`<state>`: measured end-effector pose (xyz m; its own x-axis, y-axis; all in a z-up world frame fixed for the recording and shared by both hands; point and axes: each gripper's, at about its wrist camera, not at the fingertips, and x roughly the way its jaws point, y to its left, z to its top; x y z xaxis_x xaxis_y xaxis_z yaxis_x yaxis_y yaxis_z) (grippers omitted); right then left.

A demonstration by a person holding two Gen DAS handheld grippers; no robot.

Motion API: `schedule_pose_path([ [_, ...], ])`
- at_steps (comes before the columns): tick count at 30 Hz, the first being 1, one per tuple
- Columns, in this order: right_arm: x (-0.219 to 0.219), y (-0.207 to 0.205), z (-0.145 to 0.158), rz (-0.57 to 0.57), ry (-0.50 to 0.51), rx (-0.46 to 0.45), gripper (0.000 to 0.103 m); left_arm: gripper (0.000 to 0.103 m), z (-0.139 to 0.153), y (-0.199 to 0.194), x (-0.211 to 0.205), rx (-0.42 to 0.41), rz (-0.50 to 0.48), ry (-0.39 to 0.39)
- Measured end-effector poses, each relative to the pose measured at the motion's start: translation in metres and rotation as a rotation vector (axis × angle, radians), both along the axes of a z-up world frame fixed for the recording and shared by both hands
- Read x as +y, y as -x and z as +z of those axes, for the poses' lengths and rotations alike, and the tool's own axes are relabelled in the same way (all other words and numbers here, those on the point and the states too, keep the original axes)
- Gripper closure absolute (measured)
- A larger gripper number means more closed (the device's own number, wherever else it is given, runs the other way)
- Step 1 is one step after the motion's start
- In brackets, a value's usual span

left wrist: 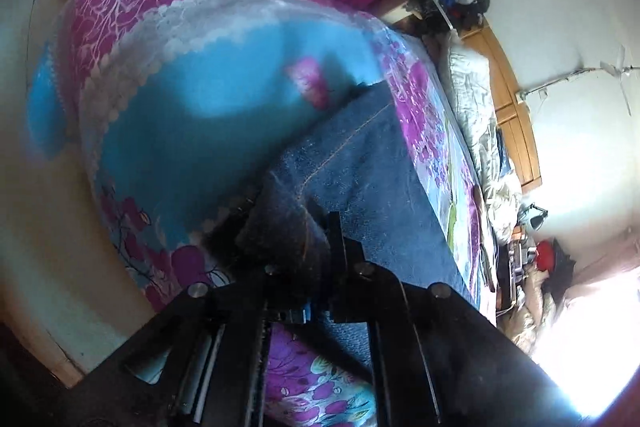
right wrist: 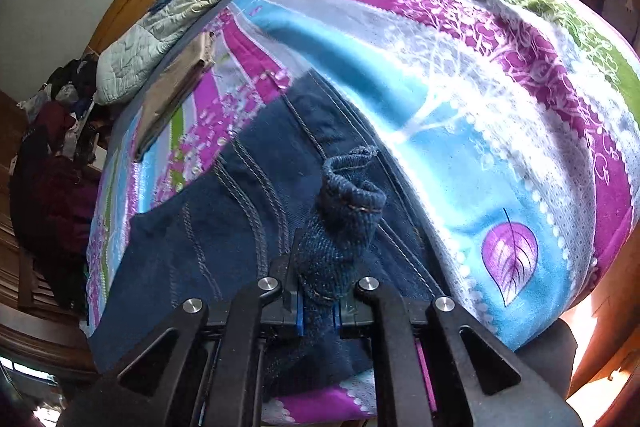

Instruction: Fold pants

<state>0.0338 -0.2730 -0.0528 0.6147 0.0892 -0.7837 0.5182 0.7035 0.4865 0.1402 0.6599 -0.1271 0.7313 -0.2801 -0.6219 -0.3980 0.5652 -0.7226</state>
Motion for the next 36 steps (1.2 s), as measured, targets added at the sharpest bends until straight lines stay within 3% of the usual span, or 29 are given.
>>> schedule_pose_path([
  [2, 0.008, -0.005, 0.034, 0.039, 0.047, -0.110, 0.093, 0.097, 0.008, 0.004, 0.000, -0.042, 0.016, 0.017],
  [4, 0.019, 0.003, 0.064, 0.085, 0.169, -0.192, 0.093, 0.097, 0.021, 0.011, 0.000, -0.120, 0.023, 0.021],
  [6, 0.015, 0.015, 0.046, 0.082, 0.191, -0.123, 0.093, 0.097, 0.019, 0.012, -0.002, -0.115, 0.024, -0.017],
  [8, 0.004, 0.024, -0.003, 0.061, 0.129, 0.034, 0.092, 0.096, -0.002, 0.004, -0.001, -0.023, 0.014, -0.011],
  [9, 0.005, 0.027, -0.020, 0.056, 0.117, 0.079, 0.092, 0.096, -0.009, 0.004, -0.001, -0.022, 0.021, 0.007],
  [11, 0.009, 0.033, -0.033, 0.038, 0.131, 0.069, 0.090, 0.096, -0.005, 0.005, -0.001, -0.034, 0.035, -0.003],
  [15, -0.005, 0.036, -0.032, 0.020, 0.095, 0.063, 0.072, 0.095, 0.003, 0.000, -0.004, -0.004, 0.009, -0.060],
  [16, -0.009, 0.040, -0.031, 0.015, 0.111, 0.084, 0.063, 0.094, 0.004, 0.002, -0.003, -0.002, 0.003, -0.070],
  [19, -0.024, 0.063, -0.027, -0.012, 0.108, 0.105, 0.053, 0.089, 0.006, 0.010, 0.003, -0.001, 0.011, -0.096],
  [22, -0.029, 0.082, -0.004, -0.099, 0.261, 0.127, 0.051, 0.087, 0.007, 0.020, 0.006, -0.008, 0.028, -0.115],
  [25, -0.020, 0.076, 0.022, -0.083, 0.305, 0.045, 0.051, 0.079, 0.016, 0.022, 0.004, -0.026, 0.055, -0.181],
  [28, 0.017, 0.040, 0.041, 0.024, 0.312, -0.033, 0.051, 0.062, 0.017, 0.020, 0.013, -0.022, 0.113, -0.183],
  [32, 0.107, -0.026, 0.056, 0.281, 0.296, -0.126, 0.051, 0.060, 0.017, 0.030, 0.038, -0.029, 0.219, -0.152],
  [36, 0.227, -0.071, 0.056, 0.629, 0.289, -0.179, 0.051, 0.060, 0.021, 0.052, 0.038, -0.084, 0.192, -0.150],
])
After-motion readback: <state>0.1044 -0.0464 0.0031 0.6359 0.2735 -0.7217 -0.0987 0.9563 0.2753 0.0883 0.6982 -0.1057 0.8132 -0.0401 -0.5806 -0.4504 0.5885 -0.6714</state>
